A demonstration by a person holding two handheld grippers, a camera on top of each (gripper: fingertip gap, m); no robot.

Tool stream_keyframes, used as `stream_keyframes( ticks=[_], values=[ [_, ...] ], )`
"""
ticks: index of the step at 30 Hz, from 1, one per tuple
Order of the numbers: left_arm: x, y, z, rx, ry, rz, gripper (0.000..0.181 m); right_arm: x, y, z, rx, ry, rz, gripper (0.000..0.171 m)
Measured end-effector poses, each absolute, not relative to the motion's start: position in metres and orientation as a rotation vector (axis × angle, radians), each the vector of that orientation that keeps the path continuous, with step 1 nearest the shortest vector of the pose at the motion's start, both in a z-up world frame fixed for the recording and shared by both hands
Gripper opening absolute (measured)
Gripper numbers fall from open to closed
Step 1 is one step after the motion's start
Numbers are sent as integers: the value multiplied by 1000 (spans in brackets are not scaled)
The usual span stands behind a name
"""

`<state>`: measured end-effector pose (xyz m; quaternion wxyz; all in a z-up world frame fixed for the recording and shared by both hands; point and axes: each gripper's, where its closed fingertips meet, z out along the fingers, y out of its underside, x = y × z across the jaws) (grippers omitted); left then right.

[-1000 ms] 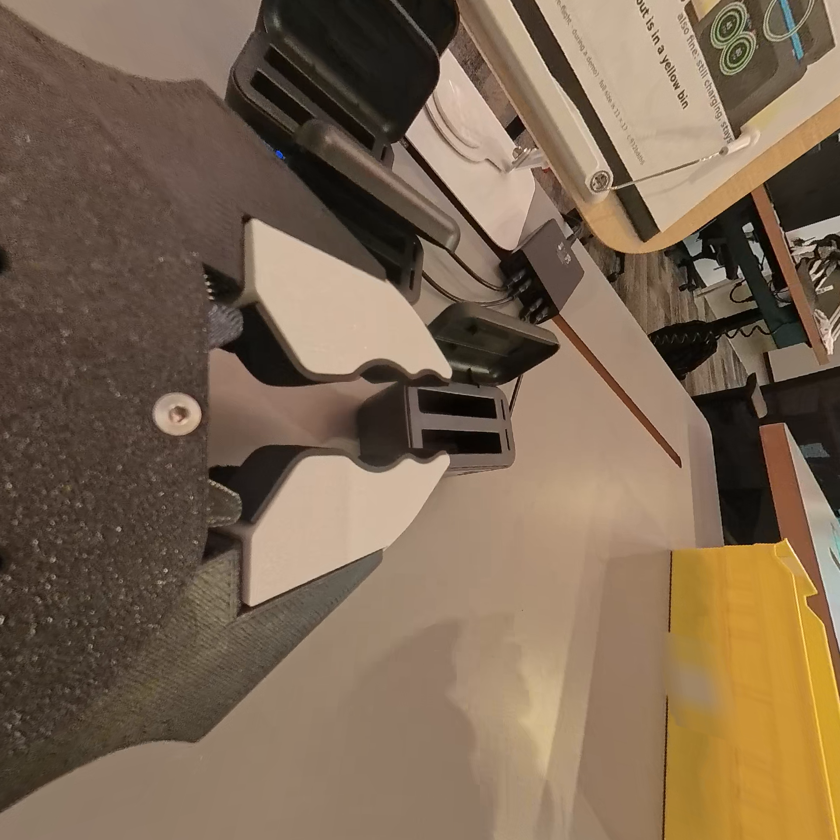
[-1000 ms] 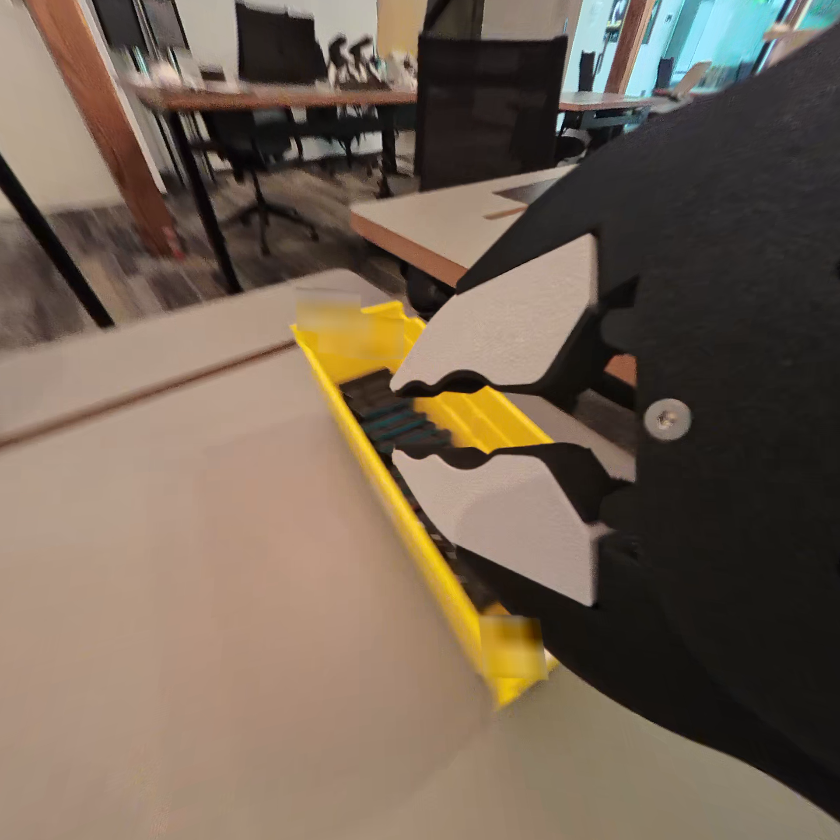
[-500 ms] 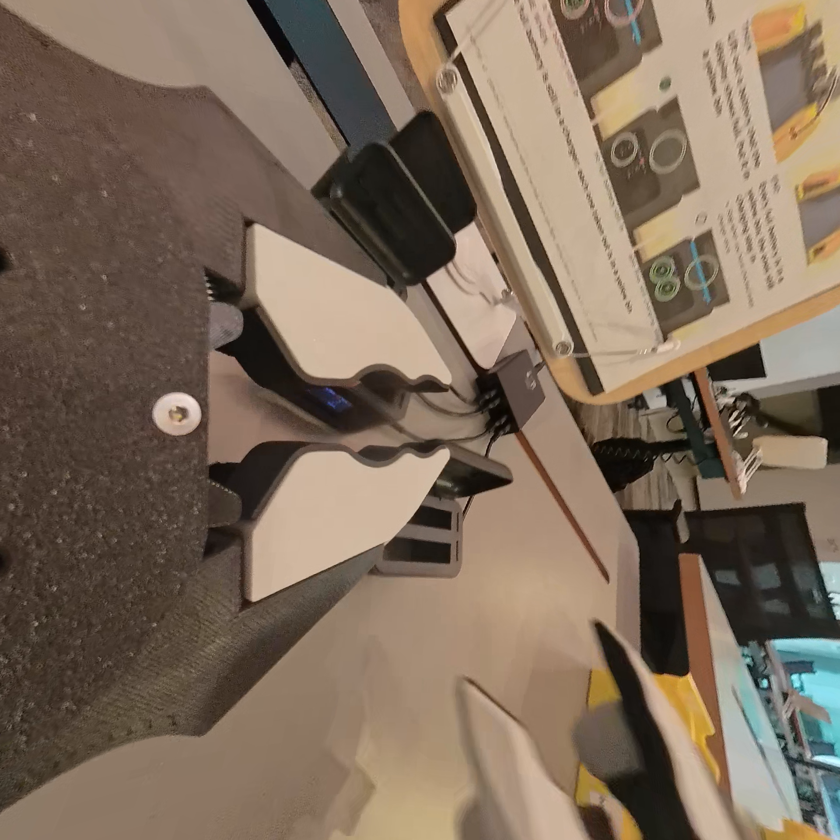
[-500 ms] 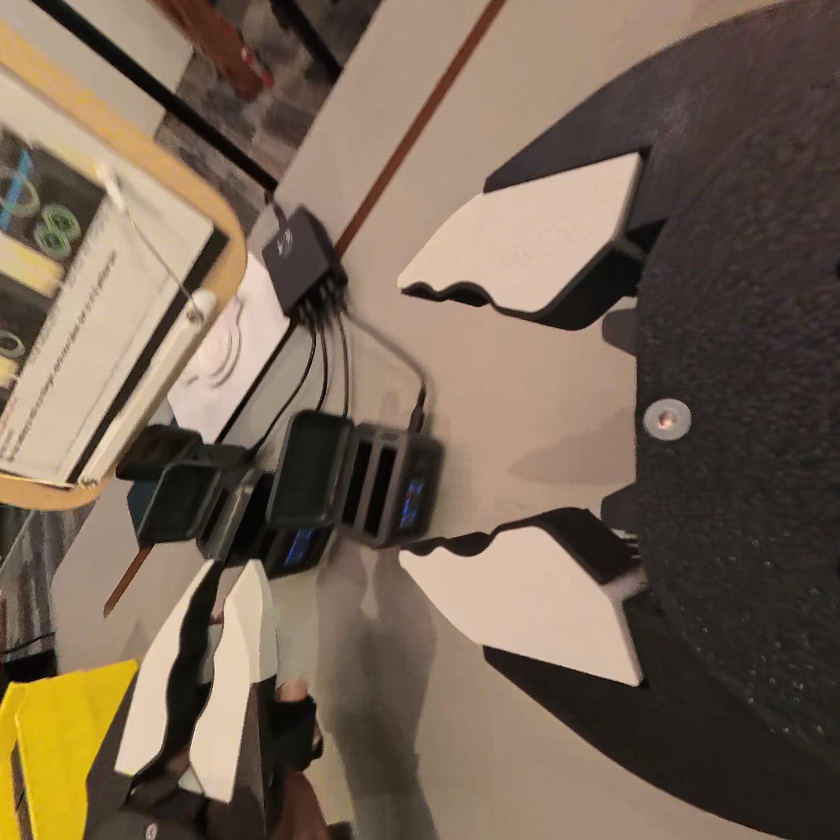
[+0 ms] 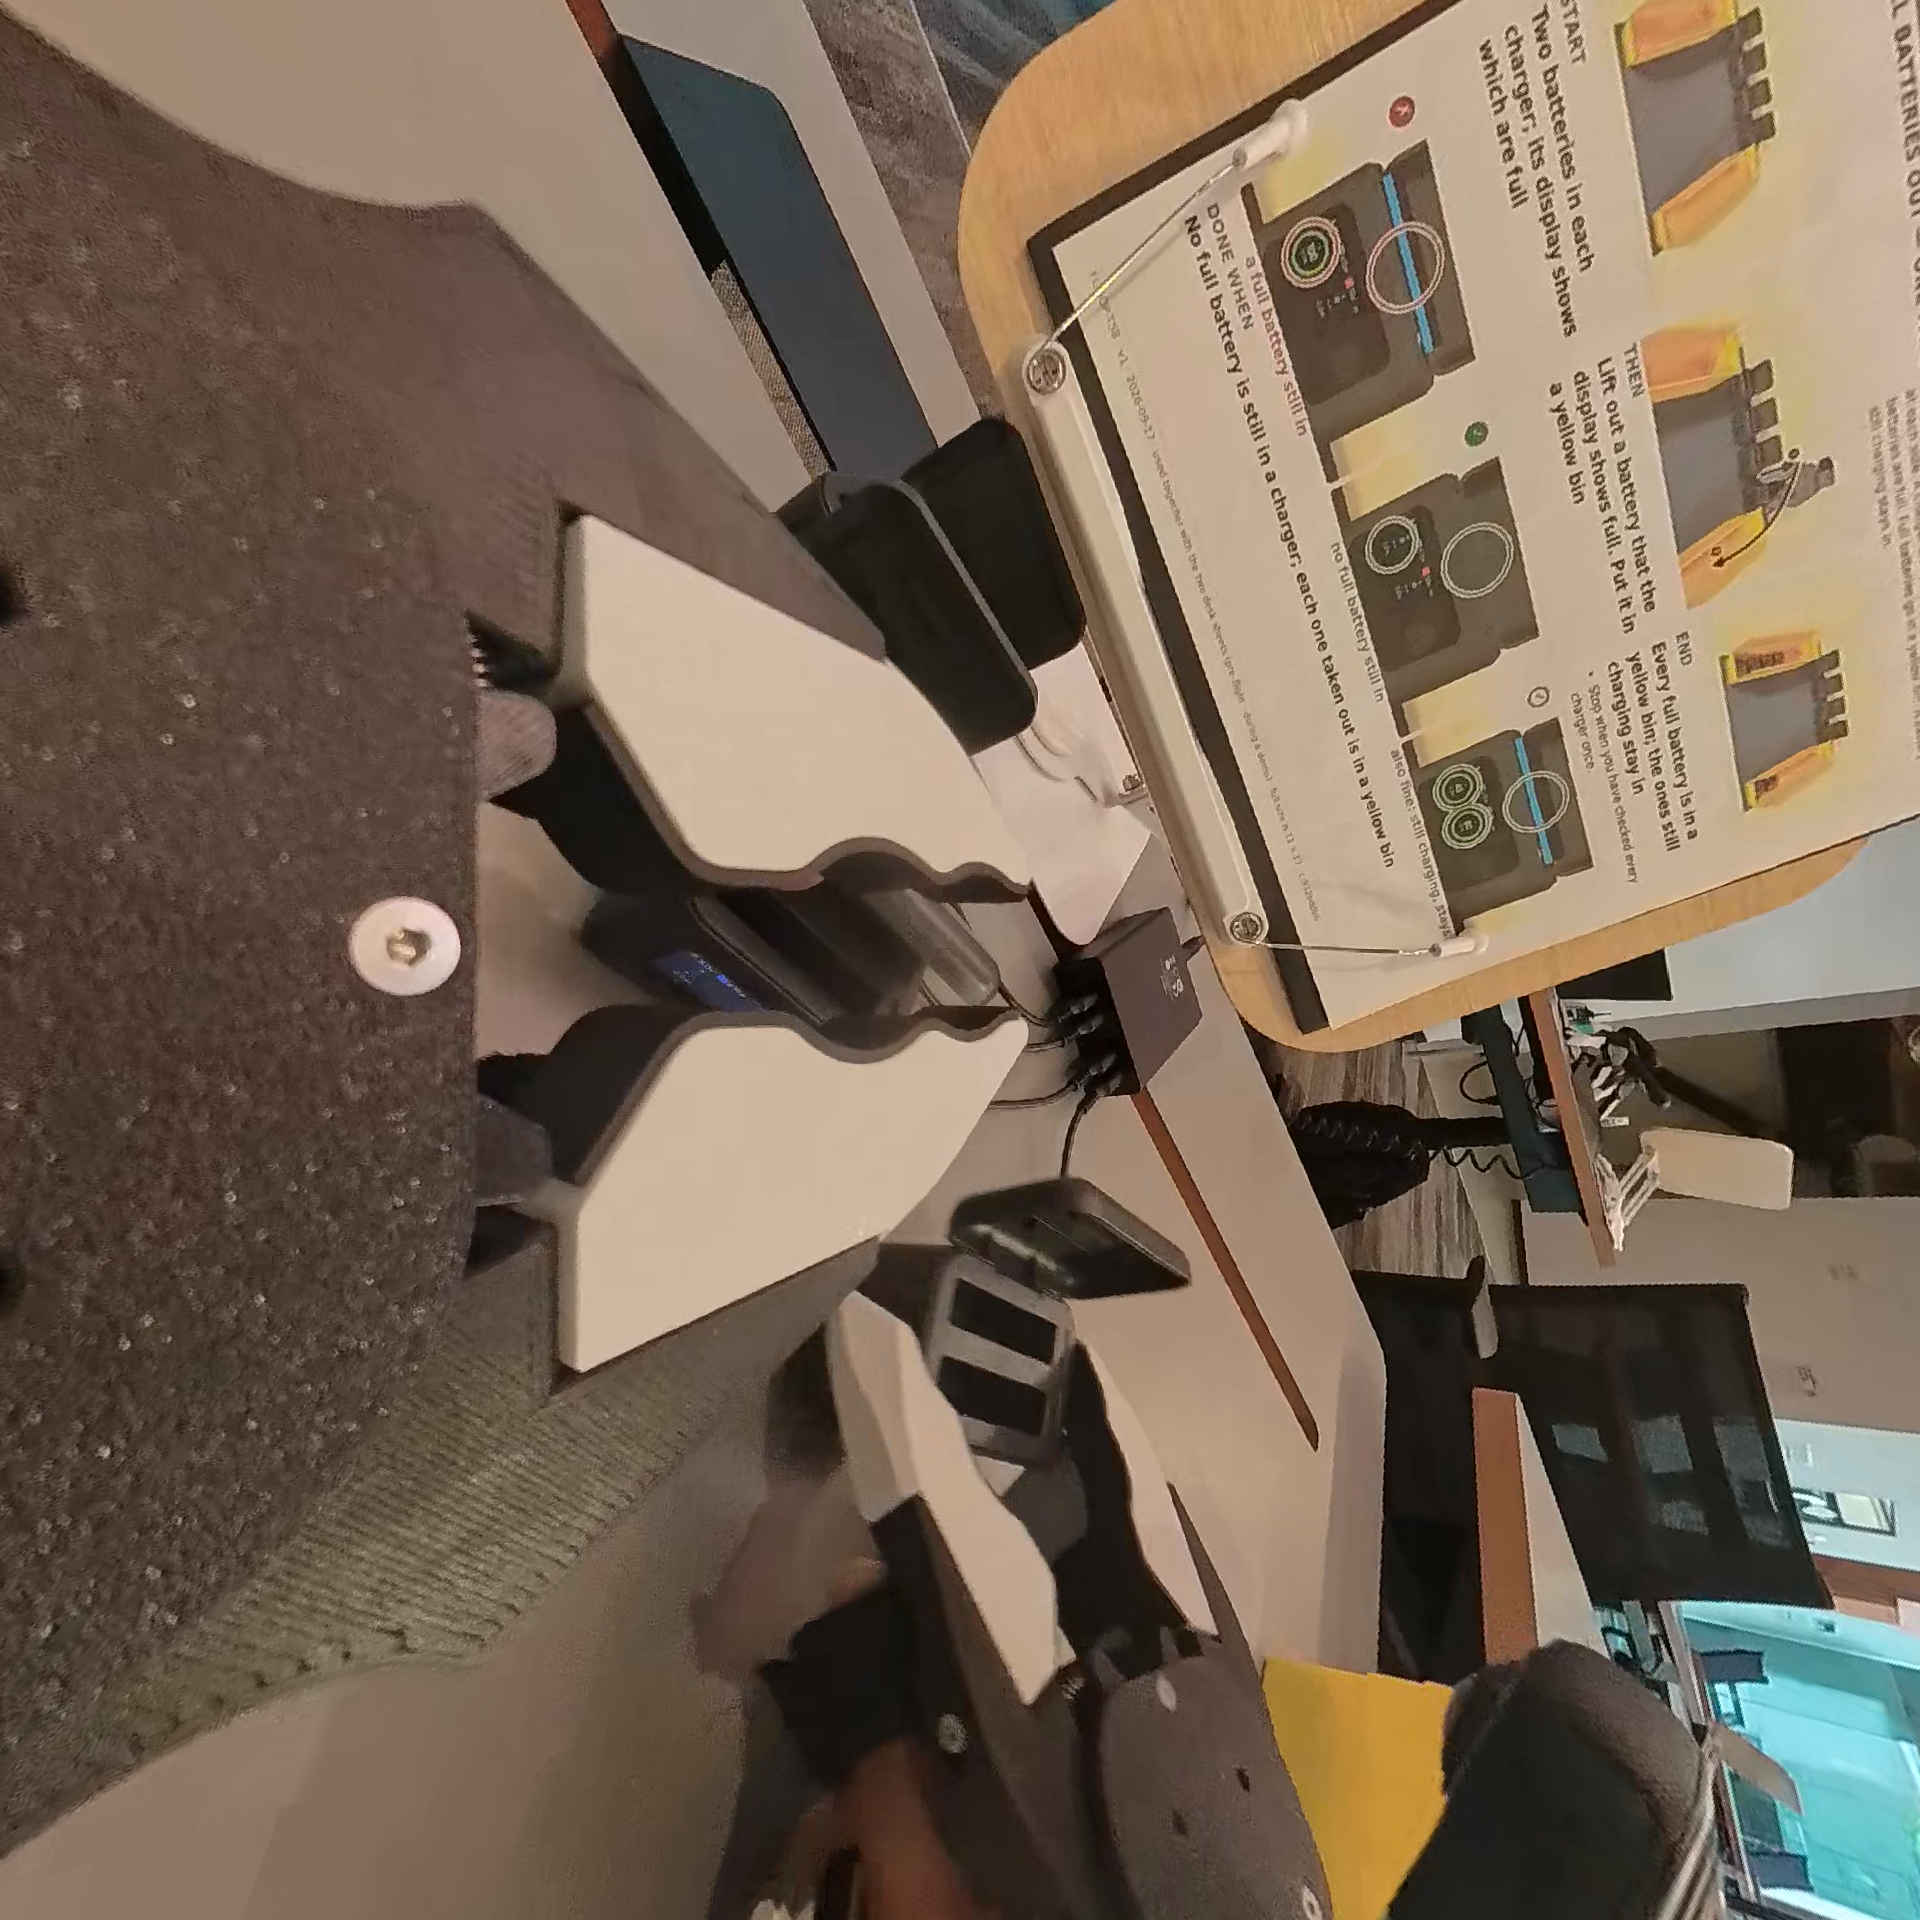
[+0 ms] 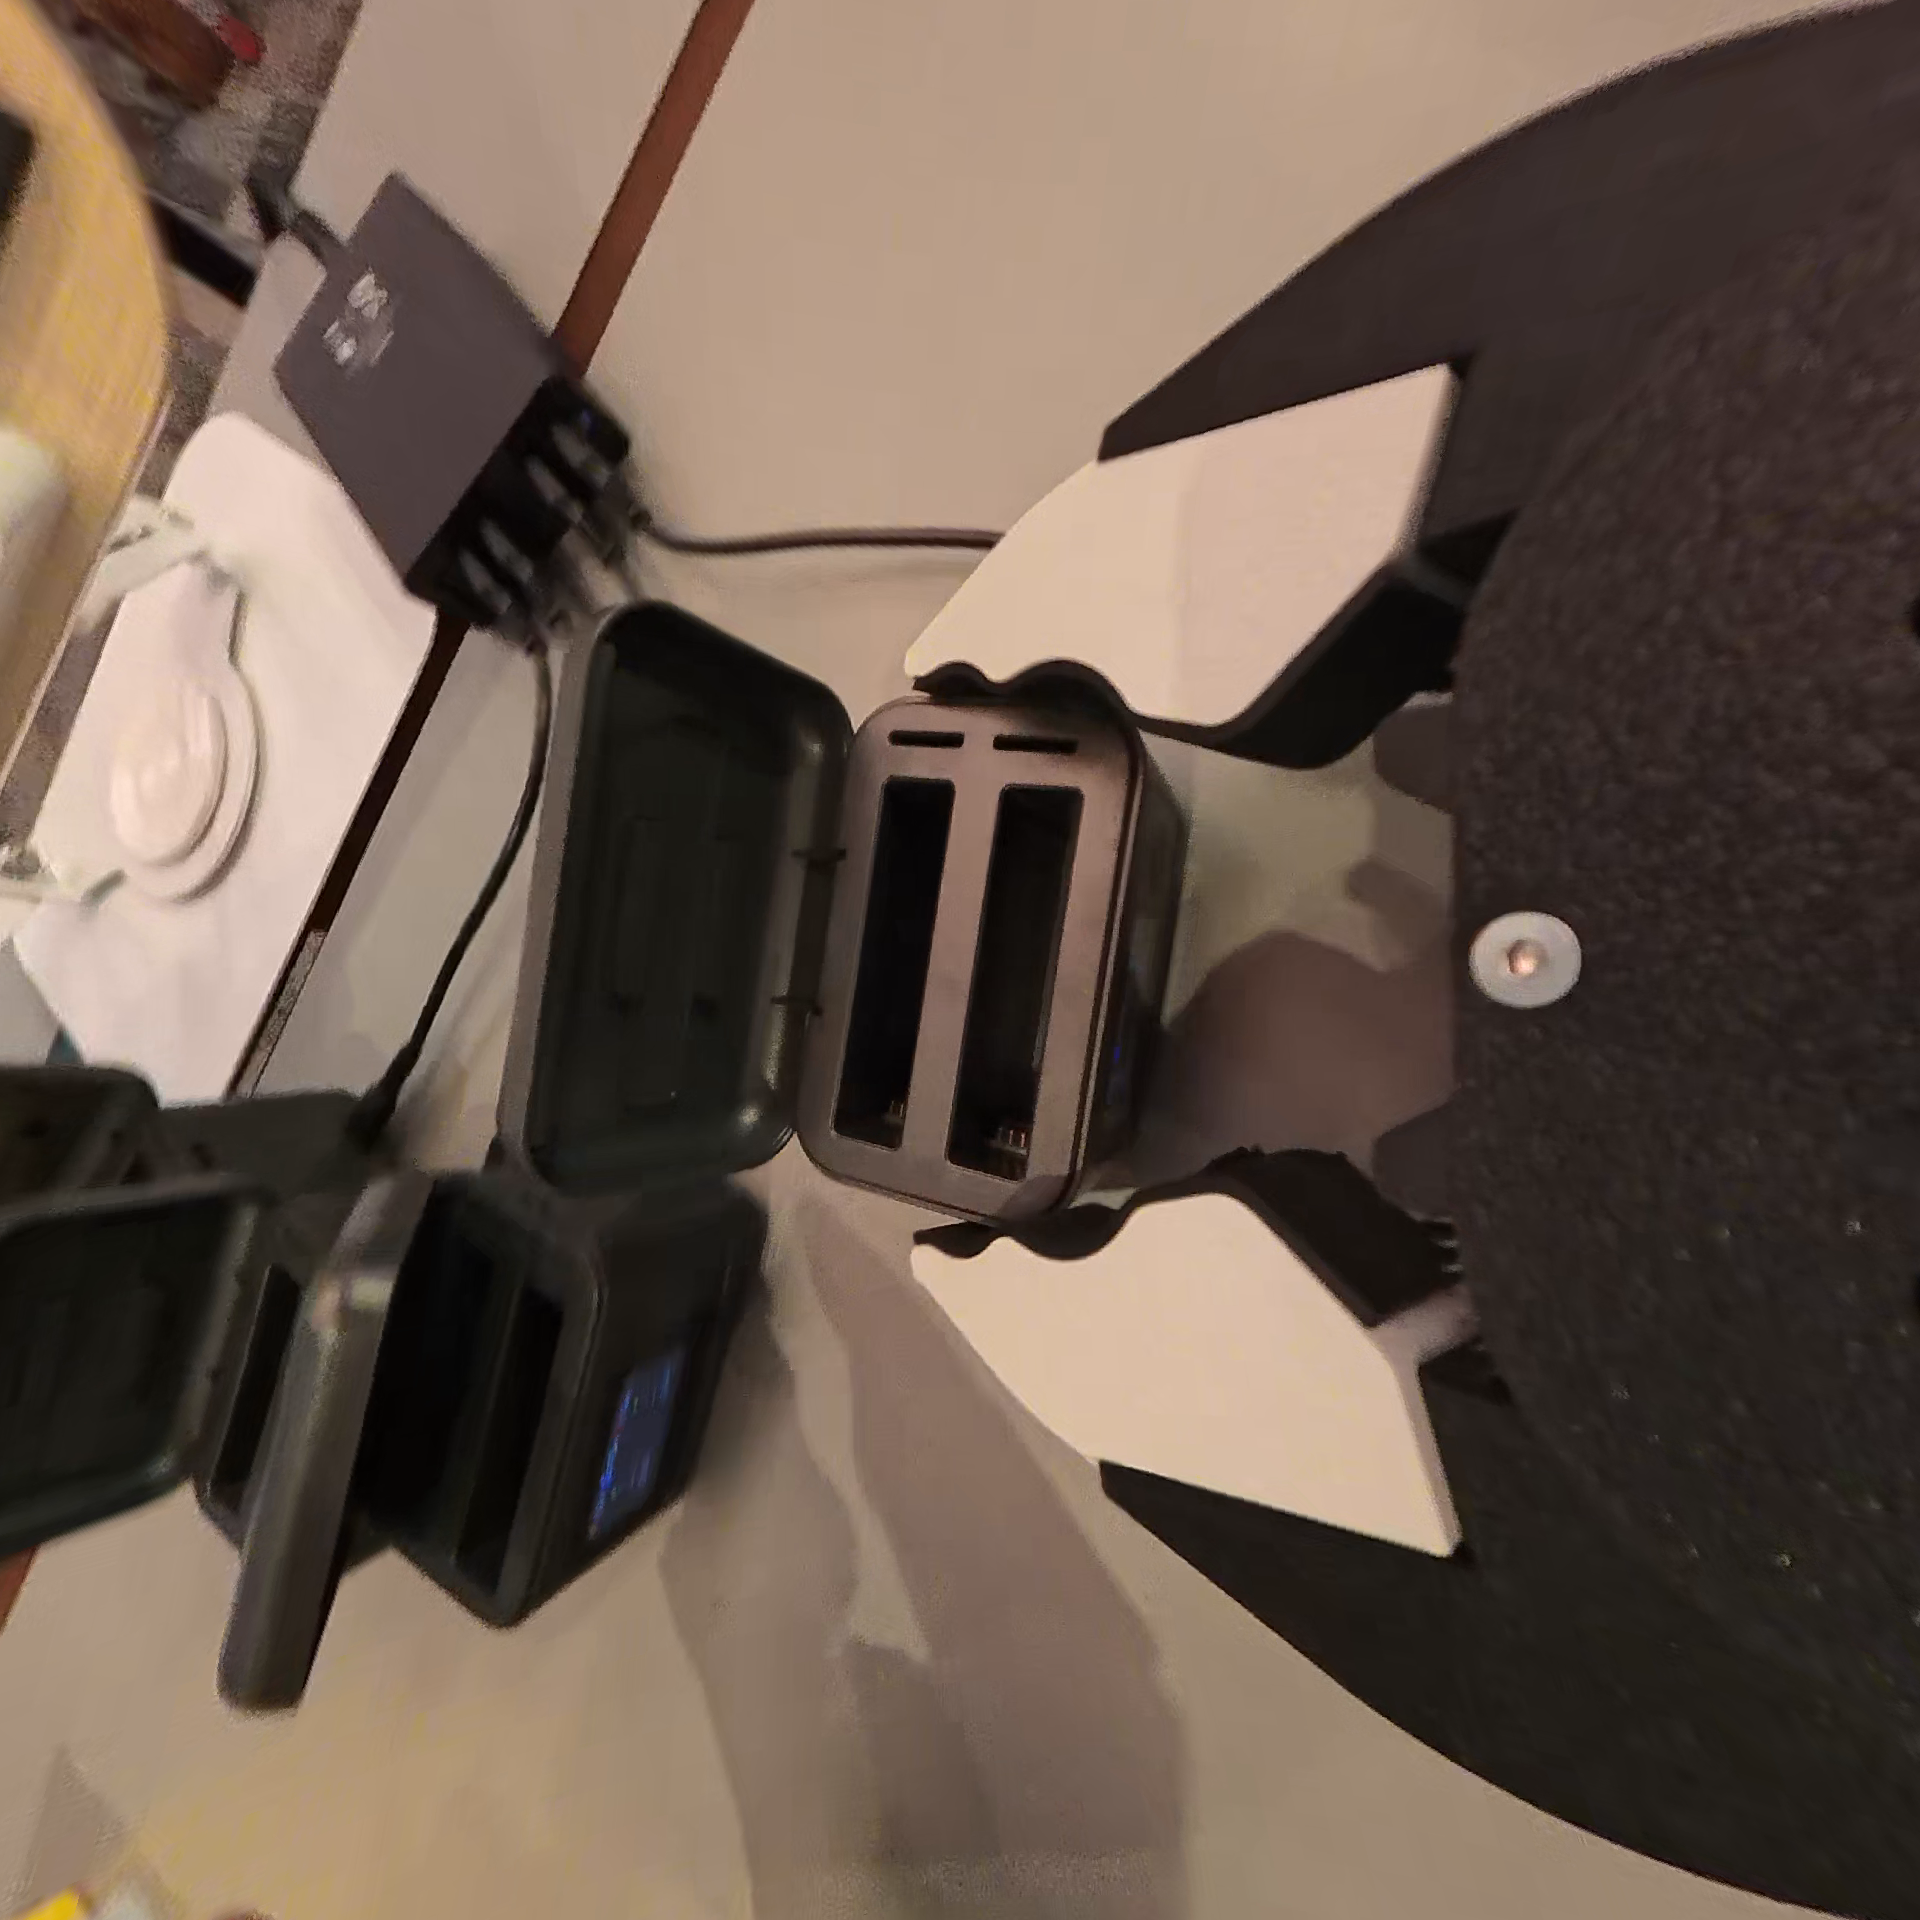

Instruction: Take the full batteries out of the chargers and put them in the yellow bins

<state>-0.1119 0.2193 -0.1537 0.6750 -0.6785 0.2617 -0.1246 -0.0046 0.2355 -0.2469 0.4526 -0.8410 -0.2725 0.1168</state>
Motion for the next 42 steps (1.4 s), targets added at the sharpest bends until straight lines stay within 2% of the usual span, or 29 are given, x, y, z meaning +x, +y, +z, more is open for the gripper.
stream_keyframes(
  ticks=[8, 18, 27, 31, 36, 42],
  values=[
    [-121, 222, -149, -1512, 552, -252, 17, 56, 271, -242, -2058, -545, 213, 92],
    [-168, 234, -140, -1552, 373, -176, 22, 64, 277, -246, -2063, -523, 216, 90],
    [-162, 212, -185, -1816, 695, -440, 47, 66, 265, -211, -1934, -476, 389, 94],
    [-151, 205, -220, -1954, 820, -427, 61, 71, 264, -192, -1865, -413, 466, 95],
    [-133, 212, -250, -2031, 870, -322, 63, 78, 263, -173, -1779, -336, 487, 93],
    [-130, 221, -254, -2049, 814, -261, 64, 52, 251, -164, -1721, -427, 437, 92]
  ],
)
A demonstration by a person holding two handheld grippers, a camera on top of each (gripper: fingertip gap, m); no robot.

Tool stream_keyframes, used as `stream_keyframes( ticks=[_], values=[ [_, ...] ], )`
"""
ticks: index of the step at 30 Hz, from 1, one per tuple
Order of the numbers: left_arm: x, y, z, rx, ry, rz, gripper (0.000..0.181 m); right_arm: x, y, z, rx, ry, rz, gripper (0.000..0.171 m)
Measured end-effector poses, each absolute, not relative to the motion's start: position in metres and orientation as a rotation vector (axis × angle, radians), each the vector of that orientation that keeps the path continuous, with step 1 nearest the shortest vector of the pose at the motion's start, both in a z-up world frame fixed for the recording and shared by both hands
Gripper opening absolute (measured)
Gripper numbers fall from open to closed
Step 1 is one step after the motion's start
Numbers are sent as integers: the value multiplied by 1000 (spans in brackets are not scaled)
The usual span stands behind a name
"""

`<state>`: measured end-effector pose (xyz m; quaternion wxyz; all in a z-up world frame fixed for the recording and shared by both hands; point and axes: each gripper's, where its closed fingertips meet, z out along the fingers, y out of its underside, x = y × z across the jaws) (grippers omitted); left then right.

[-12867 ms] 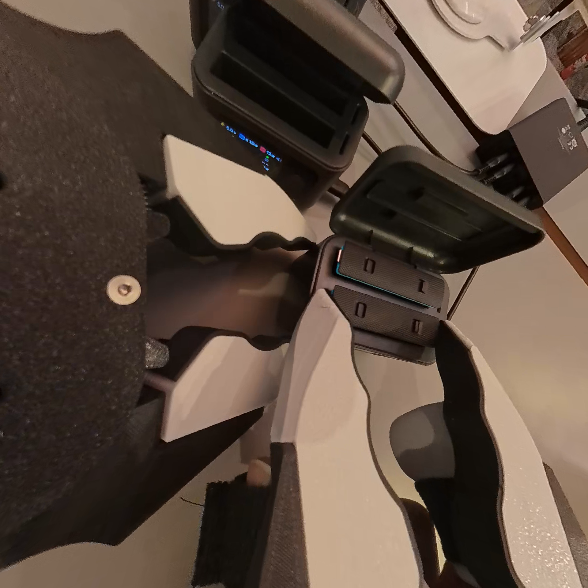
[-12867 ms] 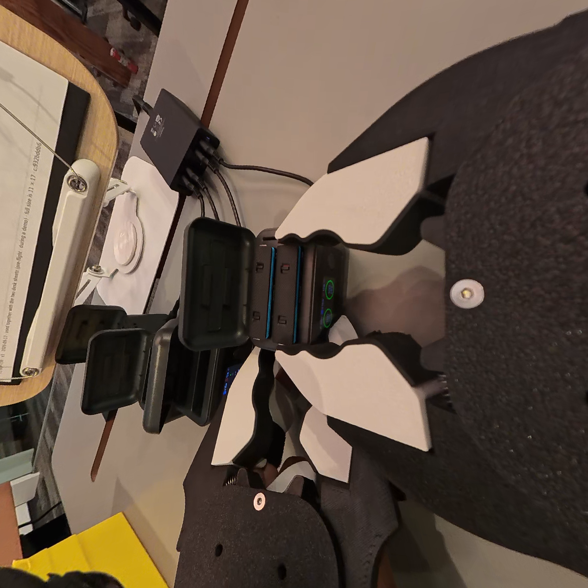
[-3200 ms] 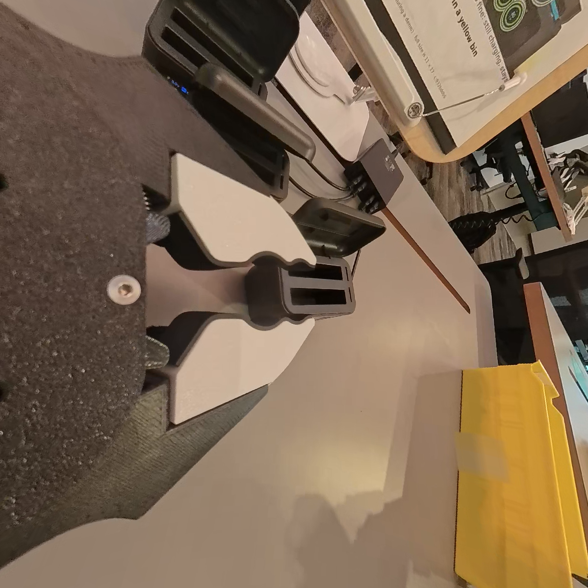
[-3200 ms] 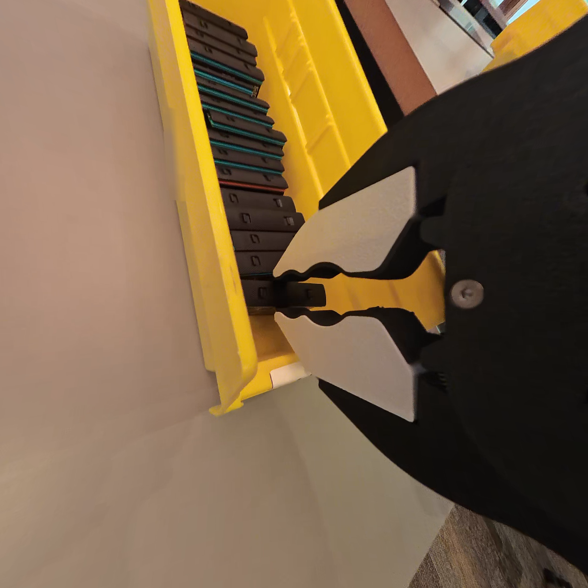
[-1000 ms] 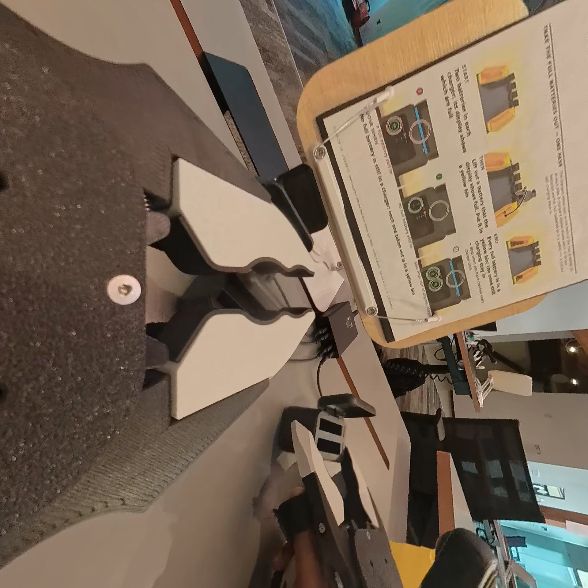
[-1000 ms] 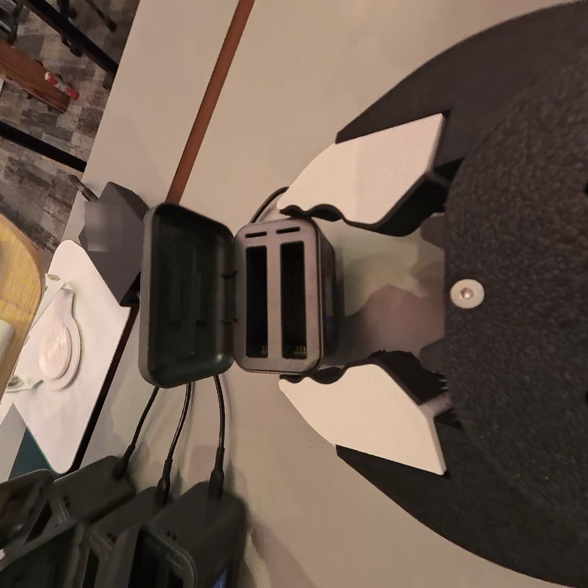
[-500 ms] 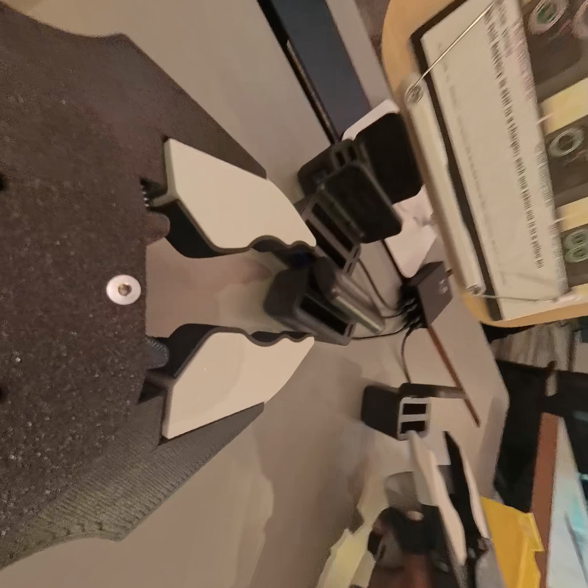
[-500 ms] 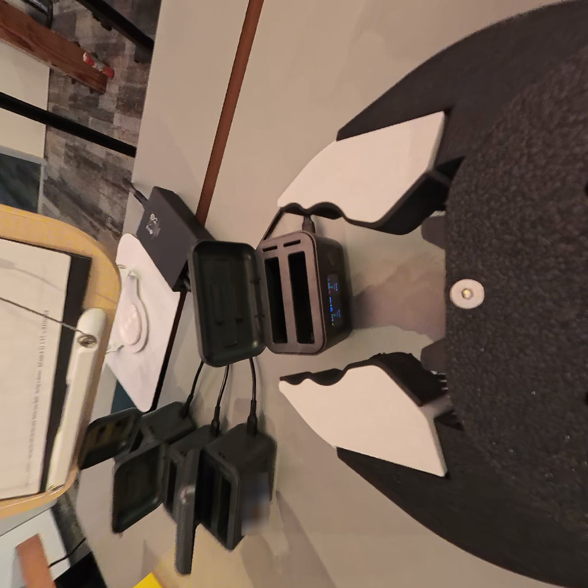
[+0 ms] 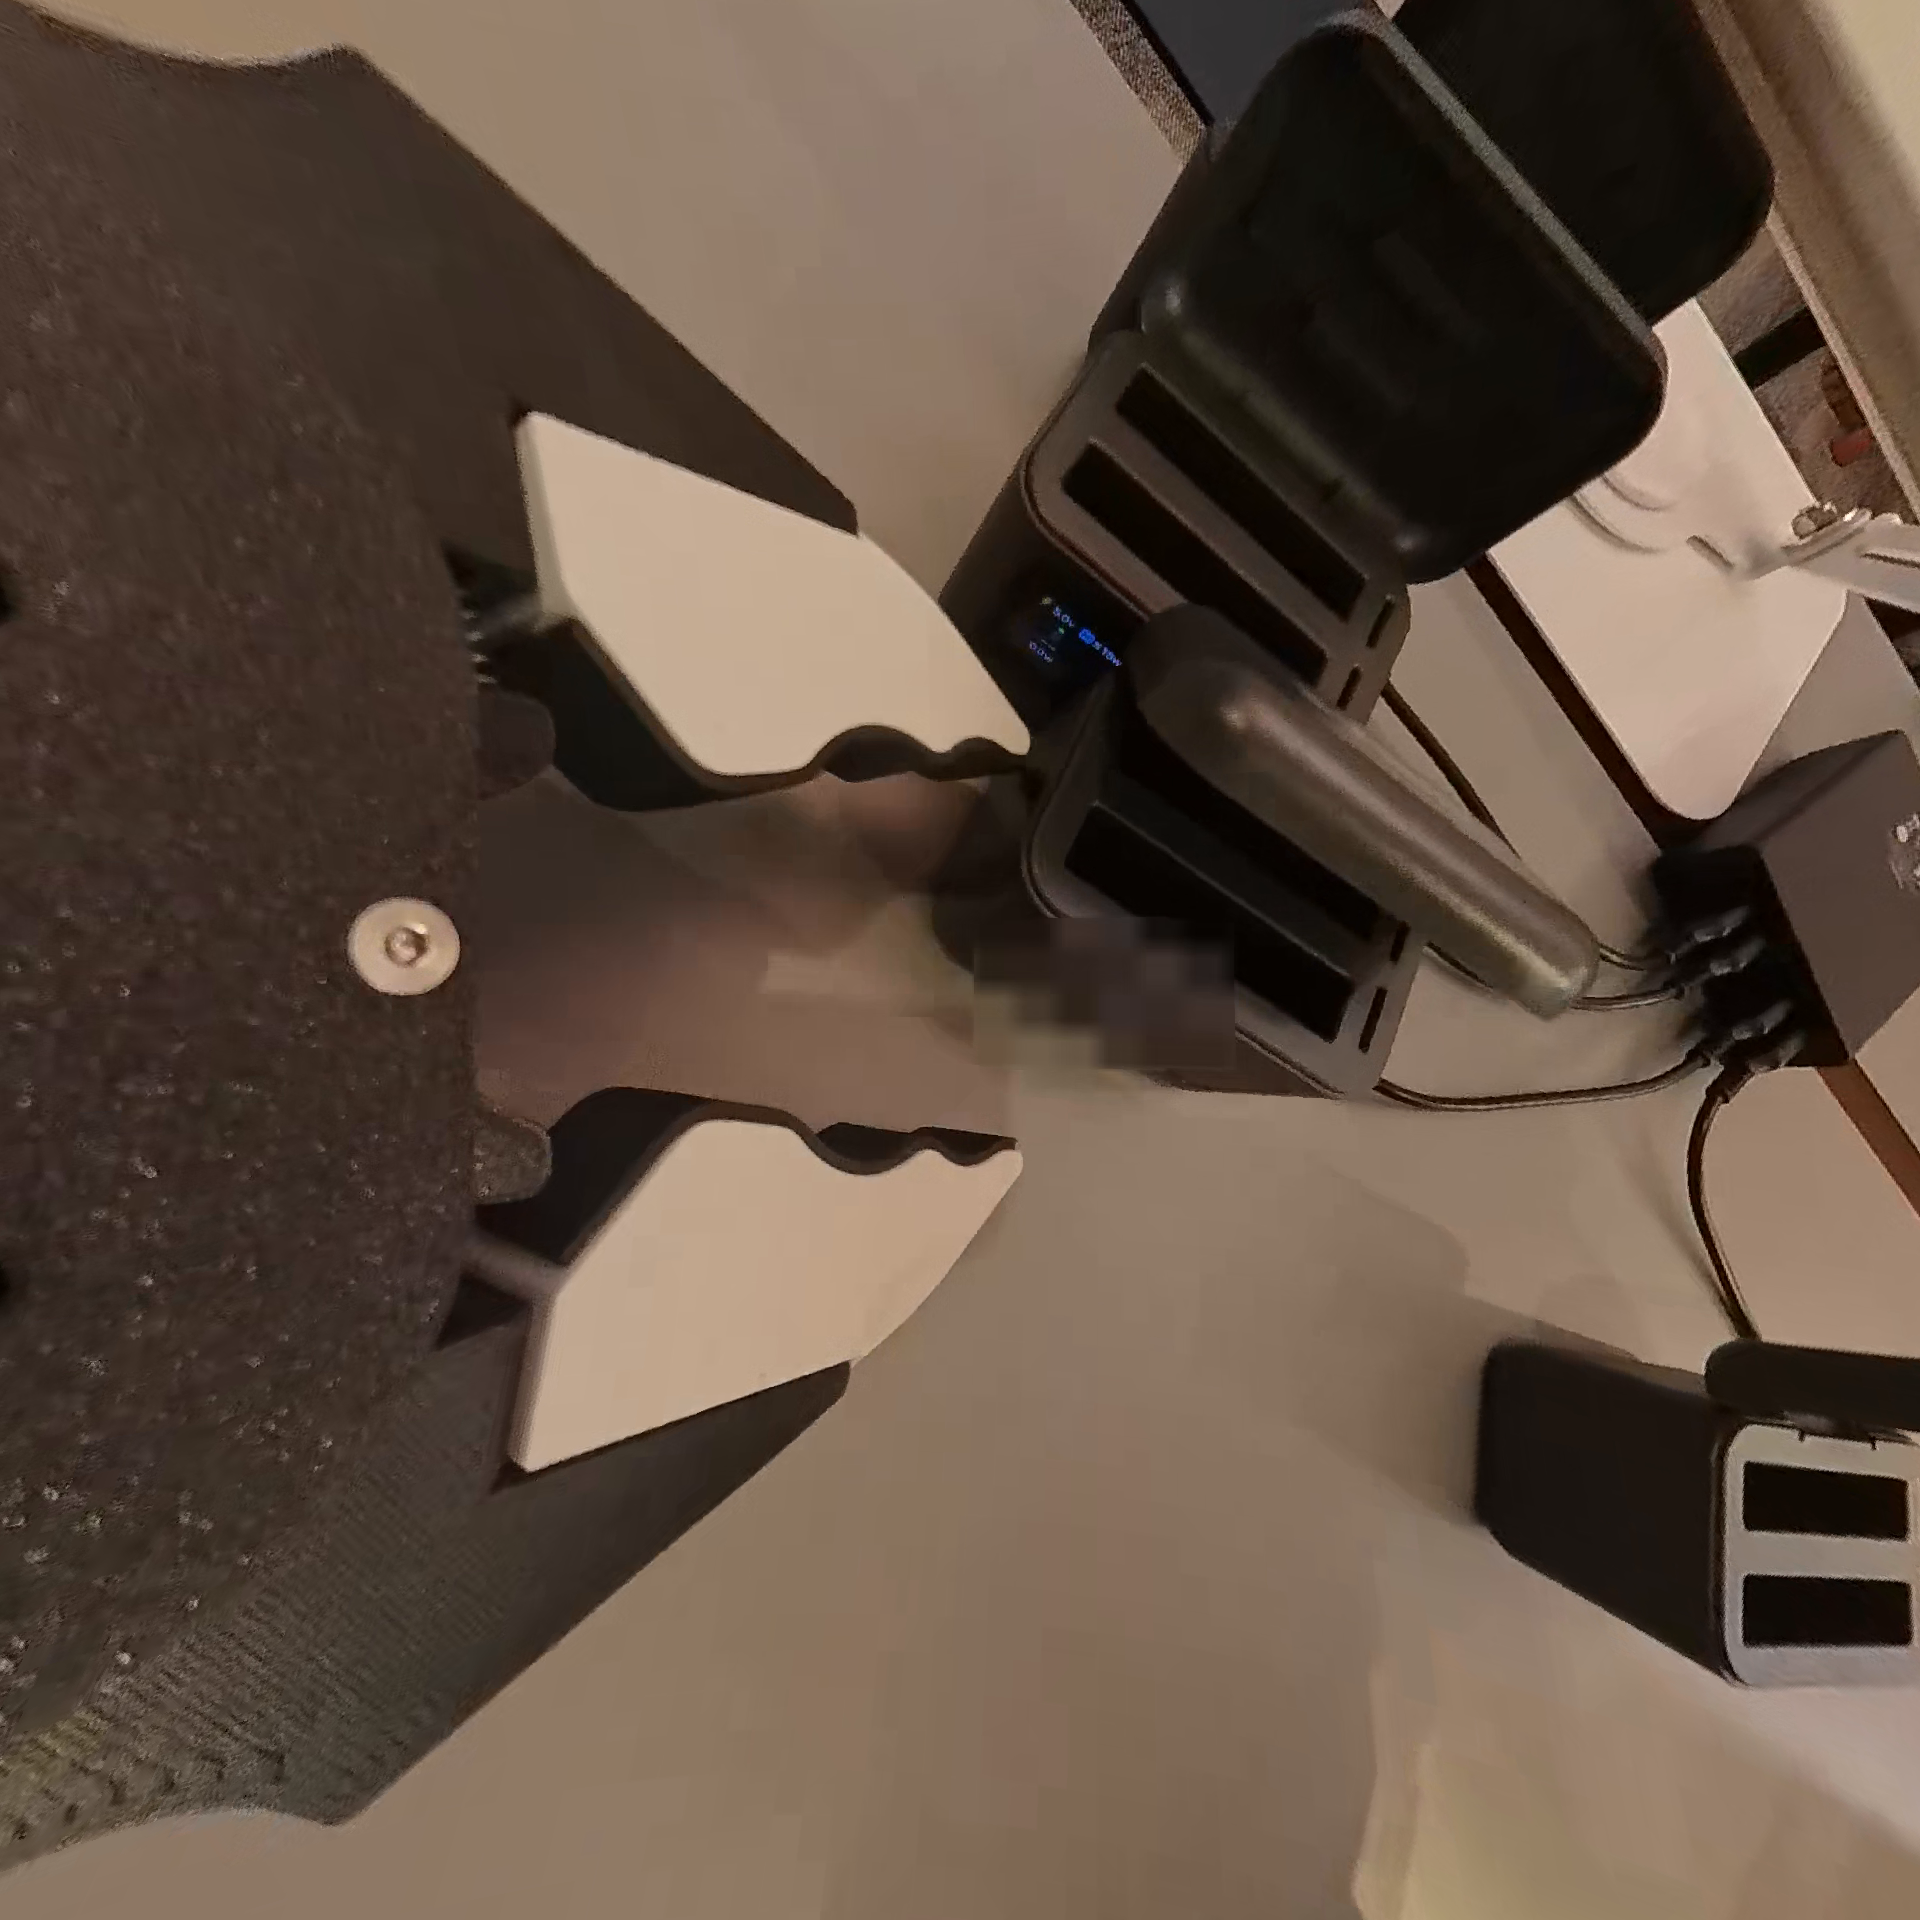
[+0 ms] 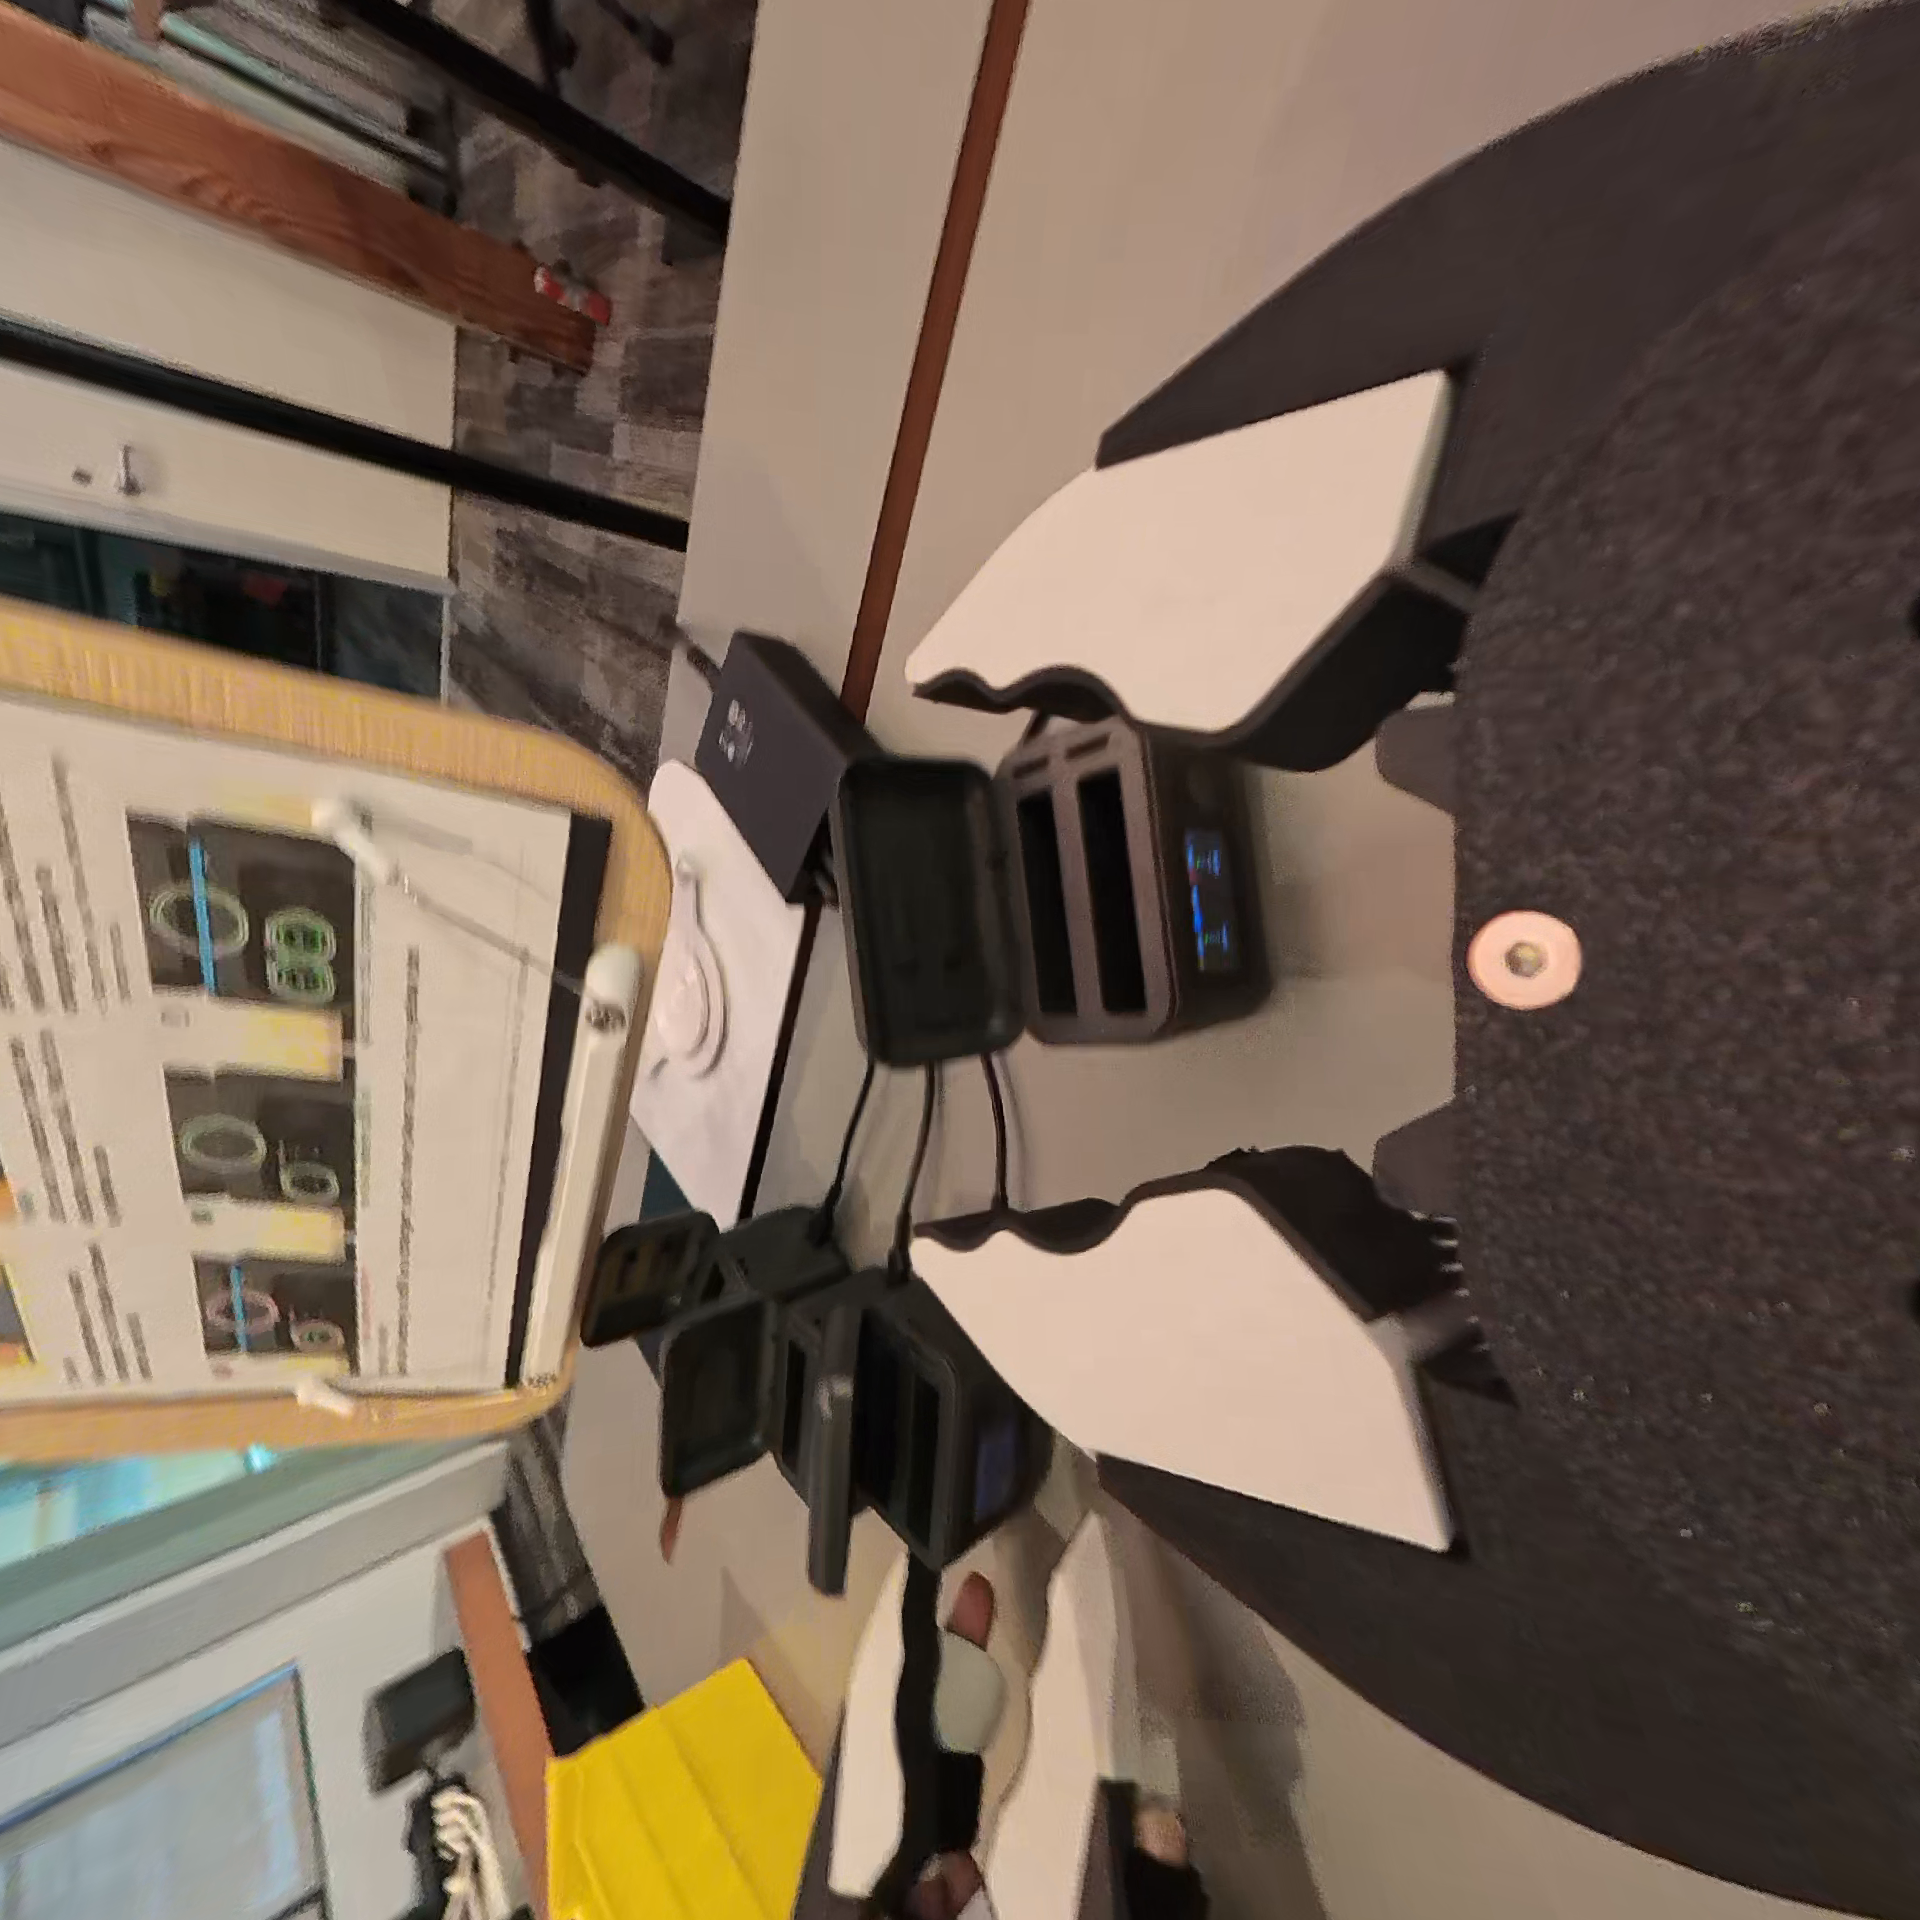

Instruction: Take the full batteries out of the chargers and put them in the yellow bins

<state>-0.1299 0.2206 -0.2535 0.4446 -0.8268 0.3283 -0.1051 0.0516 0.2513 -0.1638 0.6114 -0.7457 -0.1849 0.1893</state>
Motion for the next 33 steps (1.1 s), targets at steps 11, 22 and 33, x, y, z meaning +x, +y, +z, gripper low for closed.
stream_keyframes(
  ticks=[11, 22, 33],
  values=[
    [-115, 225, -256, -2002, 852, -240, 65, -67, 222, -197, -1781, -746, 472, 93],
    [-90, 204, -268, -1997, 1089, -292, 61, -73, 243, -243, -2039, -697, 477, 101],
    [-168, 235, -236, -2016, 664, -187, 59, -37, 258, -256, -2122, -603, 316, 94]
  ],
)
